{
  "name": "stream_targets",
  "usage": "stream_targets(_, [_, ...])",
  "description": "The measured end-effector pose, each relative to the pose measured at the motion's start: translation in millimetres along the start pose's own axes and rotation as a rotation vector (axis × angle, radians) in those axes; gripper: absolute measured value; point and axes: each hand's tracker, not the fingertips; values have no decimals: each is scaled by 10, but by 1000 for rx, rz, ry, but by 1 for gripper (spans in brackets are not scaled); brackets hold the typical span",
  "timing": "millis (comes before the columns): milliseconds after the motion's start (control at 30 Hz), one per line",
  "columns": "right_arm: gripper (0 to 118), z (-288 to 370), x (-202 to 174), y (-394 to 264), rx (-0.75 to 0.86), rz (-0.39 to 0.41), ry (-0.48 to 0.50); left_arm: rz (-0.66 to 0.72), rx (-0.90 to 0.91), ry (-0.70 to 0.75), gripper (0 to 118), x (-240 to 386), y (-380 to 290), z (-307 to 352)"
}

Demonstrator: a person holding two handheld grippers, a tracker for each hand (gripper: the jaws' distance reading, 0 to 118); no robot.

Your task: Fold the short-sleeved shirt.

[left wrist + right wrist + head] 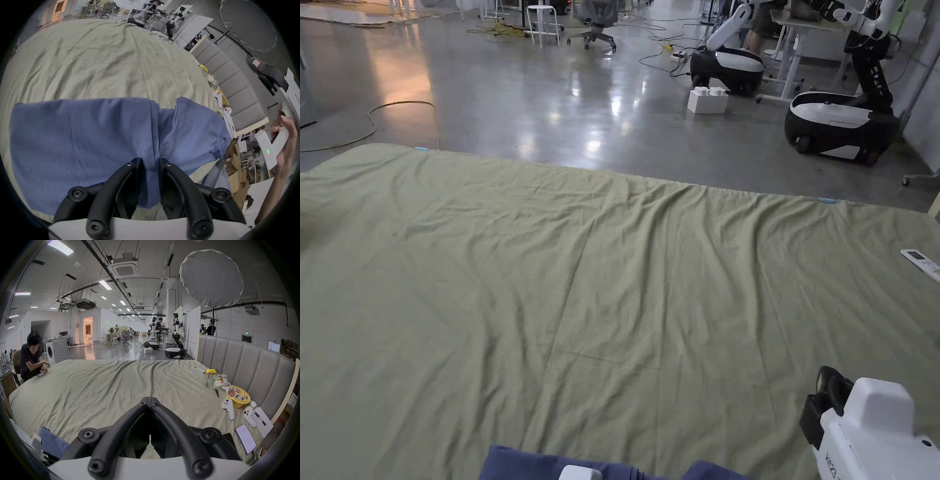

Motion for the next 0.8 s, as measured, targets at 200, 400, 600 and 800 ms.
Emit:
stream_targets(200, [1,-9,-24,33,0,12,10,81,20,-127,27,-180,112,286])
stream_targets(400, [1,-1,-14,111,17,14,10,118,182,-168,70,-780,261,965])
stream_targets(600, [1,-5,-25,140,22,10,8,268,213,-170,71,-1587,160,1212])
stream_targets(800, [1,-15,-33,145,26,2,5,377,153,-277,70,-2011,-2,931])
